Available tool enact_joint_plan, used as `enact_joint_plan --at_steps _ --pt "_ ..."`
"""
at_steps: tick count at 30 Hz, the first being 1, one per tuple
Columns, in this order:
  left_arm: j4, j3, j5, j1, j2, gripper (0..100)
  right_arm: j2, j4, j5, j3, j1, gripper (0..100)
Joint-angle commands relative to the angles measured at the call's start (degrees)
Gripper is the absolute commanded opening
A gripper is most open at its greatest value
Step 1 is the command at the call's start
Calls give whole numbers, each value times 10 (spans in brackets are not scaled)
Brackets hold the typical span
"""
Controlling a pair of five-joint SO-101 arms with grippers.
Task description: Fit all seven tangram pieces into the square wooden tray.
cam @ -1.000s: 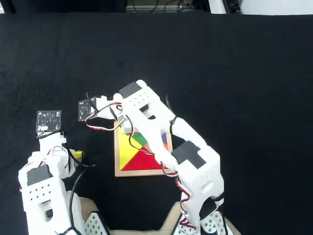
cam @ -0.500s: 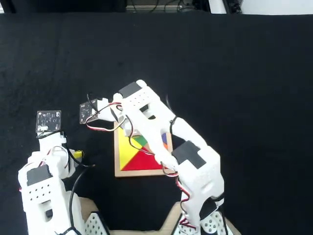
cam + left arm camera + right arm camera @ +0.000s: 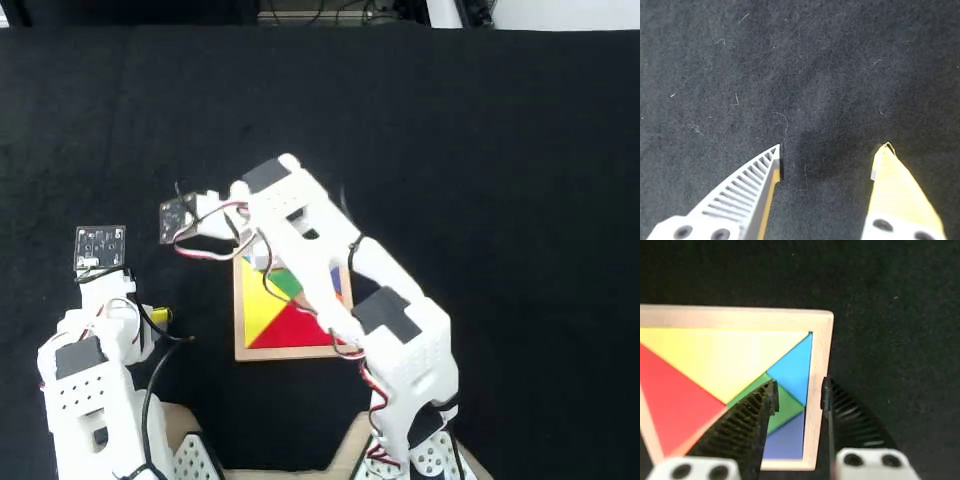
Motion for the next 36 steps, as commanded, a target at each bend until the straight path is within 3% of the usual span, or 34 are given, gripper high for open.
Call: enact_joint_plan --at_steps 1,4,6,9,13,14,17,23,28,36 --pt "-7 -6 -2 -1 -6 293 -71 102 -8 -111 47 138" --pt "-7 -6 -2 -1 -6 293 -149 175 -16 -167 84 138" --pt "-7 -6 -2 -1 -6 293 -186 189 -70 -165 98 138" --pt "-7 -7 -2 0 -6 293 -191 189 -180 -102 115 133" --pt "-8 -7 -2 0 -6 293 -201 159 -295 44 130 5" --pt "-8 -6 -2 0 -6 293 -207 151 -313 80 127 24" --pt "-8 -5 -2 4 -6 293 -245 96 -316 194 79 10" --pt "-8 -4 -2 5 -6 293 -346 -39 -335 406 -83 11" --pt "-6 -4 -2 3 -6 293 -353 -84 -389 476 -91 11" --pt "-6 -4 -1 3 -6 293 -306 -96 -344 492 -124 11"
